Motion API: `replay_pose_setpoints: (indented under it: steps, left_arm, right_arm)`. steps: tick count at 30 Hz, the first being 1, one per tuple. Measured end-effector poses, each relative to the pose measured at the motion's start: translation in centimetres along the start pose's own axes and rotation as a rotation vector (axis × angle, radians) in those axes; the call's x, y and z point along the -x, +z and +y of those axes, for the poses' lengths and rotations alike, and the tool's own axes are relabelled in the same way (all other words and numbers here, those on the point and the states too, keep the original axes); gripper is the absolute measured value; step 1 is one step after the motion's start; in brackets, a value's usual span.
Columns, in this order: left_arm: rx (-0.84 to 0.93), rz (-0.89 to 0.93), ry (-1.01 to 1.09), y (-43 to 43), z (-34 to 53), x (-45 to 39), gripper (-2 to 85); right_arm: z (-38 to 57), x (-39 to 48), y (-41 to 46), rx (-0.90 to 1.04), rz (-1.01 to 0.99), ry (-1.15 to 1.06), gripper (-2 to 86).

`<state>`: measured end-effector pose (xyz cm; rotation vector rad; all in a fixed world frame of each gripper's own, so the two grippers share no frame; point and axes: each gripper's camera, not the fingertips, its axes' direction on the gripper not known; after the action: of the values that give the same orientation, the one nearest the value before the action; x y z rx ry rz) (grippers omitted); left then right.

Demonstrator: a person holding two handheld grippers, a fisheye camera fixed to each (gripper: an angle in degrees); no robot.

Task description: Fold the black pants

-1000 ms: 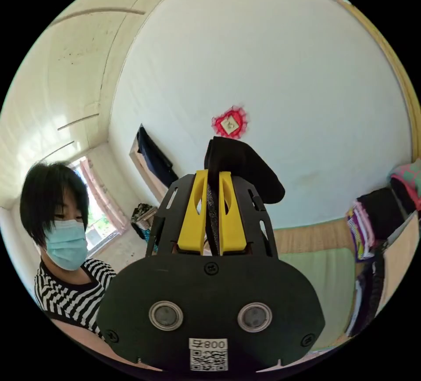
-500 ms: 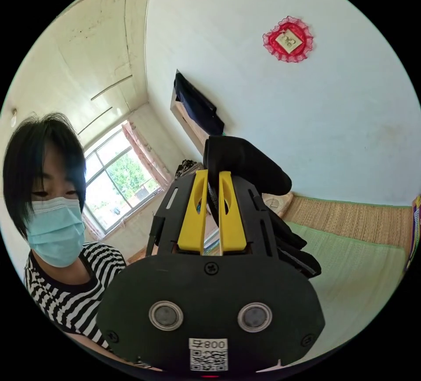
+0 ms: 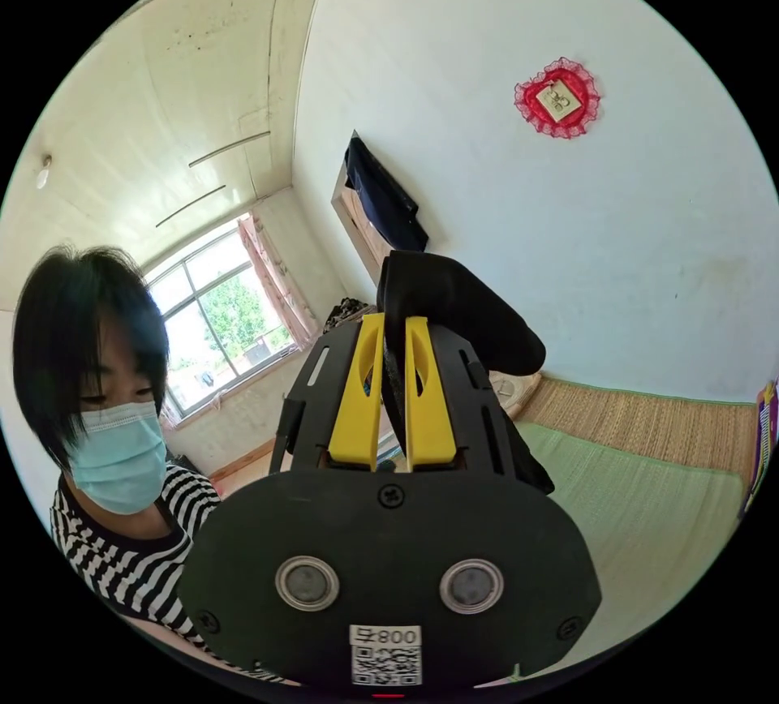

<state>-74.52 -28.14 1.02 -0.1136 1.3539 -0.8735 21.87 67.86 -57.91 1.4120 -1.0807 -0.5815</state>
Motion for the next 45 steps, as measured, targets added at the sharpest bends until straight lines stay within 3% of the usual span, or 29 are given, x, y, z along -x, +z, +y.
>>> replay_pose_setpoints:
  steps: [8, 13, 16, 20, 22, 25, 33, 35, 40, 45]
  left_arm:
    - [-0.176, -0.247, 0.166, -13.3, 2.4, 0.1, 1.2]
    - [-0.14, -0.353, 0.299, -13.7, 2.1, -1.1, 1.2]
    - [0.031, -0.351, 0.282, -8.7, 2.6, 1.2, 1.2]
    - [0.37, -0.357, 0.103, 1.1, 5.9, 8.2, 1.1]
    - [0.457, -0.323, 0.049, 3.4, 7.5, 10.2, 1.1]
    - [0.475, -0.306, 0.016, 4.6, 8.9, 11.9, 1.1]
    - [0.502, -0.309, -0.054, 5.2, 9.4, 16.6, 1.2]
    - [0.505, -0.31, -0.063, 5.3, 9.5, 17.6, 1.2]
    - [0.512, -0.252, -0.117, 5.8, 9.9, 20.5, 1.3]
    - [0.539, -0.26, -0.101, 6.2, 9.4, 22.7, 1.3]
  right_arm:
    - [5.4, -7.3, -5.5, -0.114, 0.052, 0.034, 2.1]
    - [12.4, -15.8, -8.9, -0.089, 0.194, 0.208, 2.4]
    - [19.9, -23.9, -9.6, 0.043, 0.34, 0.427, 2.2]
    - [33.6, -36.0, -11.2, 0.229, 0.598, 0.923, 1.3]
    - [37.2, -38.3, -11.3, 0.261, 0.617, 1.033, 1.4]
    - [37.9, -40.6, -9.0, 0.295, 0.588, 0.97, 2.8]
    - [31.6, -49.2, 7.5, 0.772, 0.686, 0.479, 9.6]
    - [30.8, -50.9, 9.7, 0.812, 0.739, 0.42, 10.3]
    - [29.4, -56.7, 13.3, 0.866, 0.842, 0.376, 10.5]
    - [31.2, -62.9, 16.5, 1.045, 0.936, 0.425, 7.6]
